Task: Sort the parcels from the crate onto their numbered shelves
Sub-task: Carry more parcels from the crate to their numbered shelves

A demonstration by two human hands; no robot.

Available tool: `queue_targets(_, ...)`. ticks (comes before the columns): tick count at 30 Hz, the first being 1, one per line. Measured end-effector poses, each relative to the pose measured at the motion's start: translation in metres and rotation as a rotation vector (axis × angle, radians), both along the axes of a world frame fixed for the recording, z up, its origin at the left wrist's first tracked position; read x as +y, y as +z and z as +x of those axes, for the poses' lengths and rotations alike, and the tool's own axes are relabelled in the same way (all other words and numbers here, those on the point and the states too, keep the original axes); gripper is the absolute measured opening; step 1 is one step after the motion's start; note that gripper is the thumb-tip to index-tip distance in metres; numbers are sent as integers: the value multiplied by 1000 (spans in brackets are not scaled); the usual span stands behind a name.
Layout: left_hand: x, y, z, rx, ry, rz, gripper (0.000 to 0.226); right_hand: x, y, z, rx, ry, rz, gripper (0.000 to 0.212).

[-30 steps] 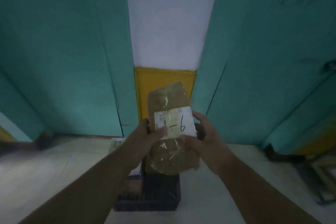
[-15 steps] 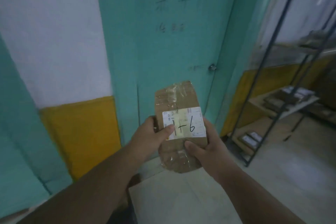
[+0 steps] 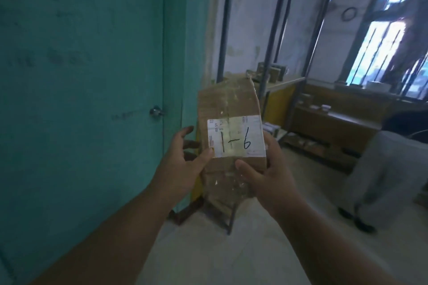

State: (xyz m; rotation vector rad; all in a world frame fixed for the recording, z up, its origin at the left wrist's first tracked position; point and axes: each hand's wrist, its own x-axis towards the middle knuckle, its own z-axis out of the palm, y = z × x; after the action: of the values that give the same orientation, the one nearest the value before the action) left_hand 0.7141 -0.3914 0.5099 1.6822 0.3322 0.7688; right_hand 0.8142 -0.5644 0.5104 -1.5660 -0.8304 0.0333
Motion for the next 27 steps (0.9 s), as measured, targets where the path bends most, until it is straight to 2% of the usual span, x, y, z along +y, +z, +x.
queue_targets(4,4,2,97,28,-48,61,49,-2,0,86,12,-118,84,70)
queue_targets(11,5,13,292,8,-200,112,52,-12,14,246,-15,-279,114,69)
queue_targets(16,-33,37,424,11,-368,99,27,-51,25,359,-17,-387,50,71)
queue_targets(25,-111,24,663,-17,-349,120,46,-128,19,601,-52,-441,47,68)
queue_targets(27,-120,30,712,2,-334,114,41,-138,28,654,-29,-412,42,68)
